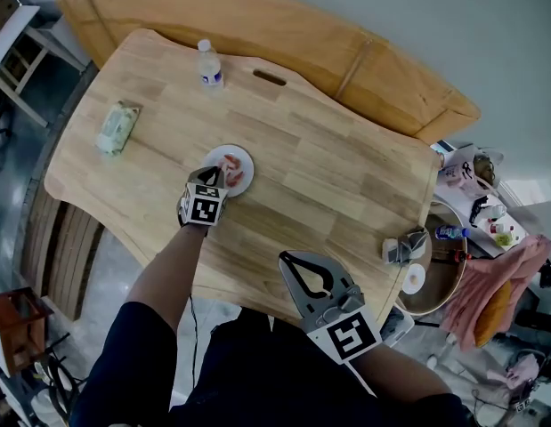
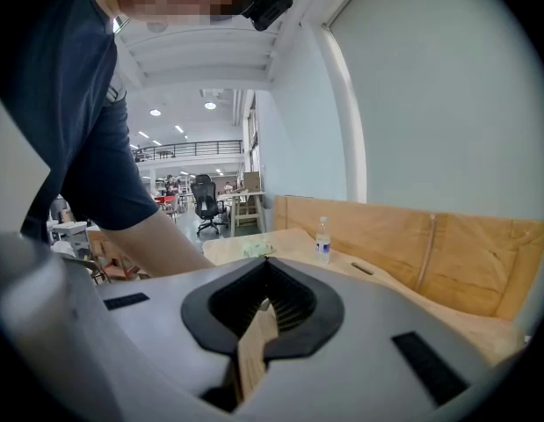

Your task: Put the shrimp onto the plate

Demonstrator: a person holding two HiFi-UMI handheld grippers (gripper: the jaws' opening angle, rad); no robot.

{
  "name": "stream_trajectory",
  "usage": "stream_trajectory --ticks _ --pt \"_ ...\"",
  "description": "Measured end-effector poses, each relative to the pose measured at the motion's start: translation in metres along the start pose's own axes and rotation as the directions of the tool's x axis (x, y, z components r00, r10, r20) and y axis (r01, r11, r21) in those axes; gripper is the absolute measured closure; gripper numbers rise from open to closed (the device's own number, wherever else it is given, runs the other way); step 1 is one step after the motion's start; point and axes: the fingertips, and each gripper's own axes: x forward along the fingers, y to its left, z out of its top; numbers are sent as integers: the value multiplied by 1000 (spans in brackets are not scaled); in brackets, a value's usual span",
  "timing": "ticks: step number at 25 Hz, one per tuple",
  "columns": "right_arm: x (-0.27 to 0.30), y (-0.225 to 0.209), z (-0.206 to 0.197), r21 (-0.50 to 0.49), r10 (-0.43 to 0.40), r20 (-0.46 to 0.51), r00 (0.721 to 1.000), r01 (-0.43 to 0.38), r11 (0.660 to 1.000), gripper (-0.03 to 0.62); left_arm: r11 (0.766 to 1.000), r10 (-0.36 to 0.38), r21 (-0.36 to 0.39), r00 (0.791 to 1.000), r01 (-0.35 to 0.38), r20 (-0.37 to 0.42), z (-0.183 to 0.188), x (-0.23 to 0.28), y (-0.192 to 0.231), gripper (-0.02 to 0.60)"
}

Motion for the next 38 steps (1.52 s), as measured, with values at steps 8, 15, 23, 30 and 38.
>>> stream_trajectory --ticks 8,15,23,30,38 --pt "31 -6 12 -4 13 33 999 -12 1000 585 1000 24 10 998 -23 -56 -10 16 10 543" --pt "37 -10 19 1 4 59 998 -4 1000 585 997 50 55 993 -44 -109 -19 23 8 543" --pt "34 -12 18 3 -9 58 998 9 1000 584 993 69 109 990 -55 -126 -19 27 7 541" --pt "28 -3 25 -10 1 73 997 -1 1000 583 995 41 96 992 -30 -115 -14 18 8 462" --pt "9 18 39 -37 15 94 995 -11 999 583 996 36 78 999 -33 -40 1 -27 0 462"
